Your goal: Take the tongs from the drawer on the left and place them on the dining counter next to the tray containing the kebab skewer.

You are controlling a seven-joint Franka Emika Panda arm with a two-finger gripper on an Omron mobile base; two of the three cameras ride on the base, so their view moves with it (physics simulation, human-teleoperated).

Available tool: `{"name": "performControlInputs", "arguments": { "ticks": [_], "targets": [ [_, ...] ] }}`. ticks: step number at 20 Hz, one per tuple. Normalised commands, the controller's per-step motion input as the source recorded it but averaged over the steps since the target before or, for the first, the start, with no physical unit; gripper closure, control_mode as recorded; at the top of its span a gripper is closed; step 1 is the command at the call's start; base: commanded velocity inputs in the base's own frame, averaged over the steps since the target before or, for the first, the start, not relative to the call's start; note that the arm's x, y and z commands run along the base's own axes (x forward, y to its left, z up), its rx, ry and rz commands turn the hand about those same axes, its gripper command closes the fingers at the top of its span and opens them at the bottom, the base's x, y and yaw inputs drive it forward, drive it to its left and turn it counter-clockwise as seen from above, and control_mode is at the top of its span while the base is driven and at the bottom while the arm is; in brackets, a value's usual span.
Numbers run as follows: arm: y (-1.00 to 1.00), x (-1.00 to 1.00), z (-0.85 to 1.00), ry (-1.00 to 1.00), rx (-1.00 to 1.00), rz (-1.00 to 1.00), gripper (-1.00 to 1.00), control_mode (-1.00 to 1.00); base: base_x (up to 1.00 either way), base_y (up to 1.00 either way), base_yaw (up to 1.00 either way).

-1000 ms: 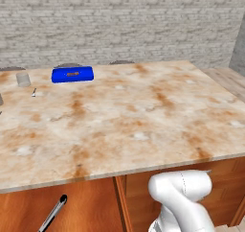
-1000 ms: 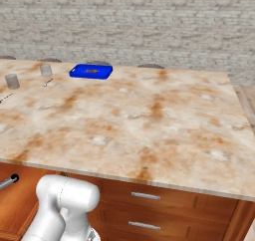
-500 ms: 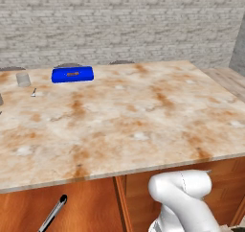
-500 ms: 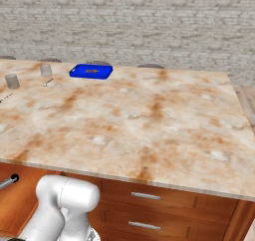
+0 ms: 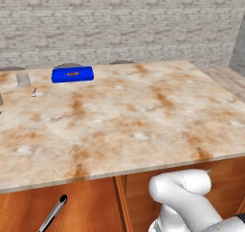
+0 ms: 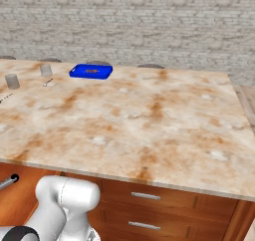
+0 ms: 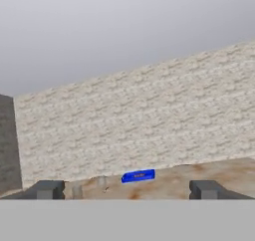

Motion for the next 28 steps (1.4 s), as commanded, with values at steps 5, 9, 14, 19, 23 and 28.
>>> {"name": "performControlInputs", "arguments": {
  "ticks": [5,9,14,19,23,28],
  "targets": [
    [-0.42,0.00,0.75,0.29,0.27,-0.13,-1.00,-1.00,0.00,0.00,0.00],
    [-0.38,0.00,0.79,0.32,0.27,-0.15,-1.00,-1.00,0.00,0.00,0.00],
    [-0.39,0.00,0.77,0.30,0.26,-0.14,-1.00,-1.00,0.00,0.00,0.00],
    [-0.34,0.00,0.66,0.25,0.23,-0.14,-1.00,-1.00,0.00,0.00,0.00],
    [-0.31,0.00,0.43,0.29,0.17,-0.12,-1.00,-1.00,0.00,0.00,0.00],
    [-0.33,0.23,0.06,0.41,0.07,-0.06,-1.00,-1.00,0.00,0.00,0.00]
  ]
}}
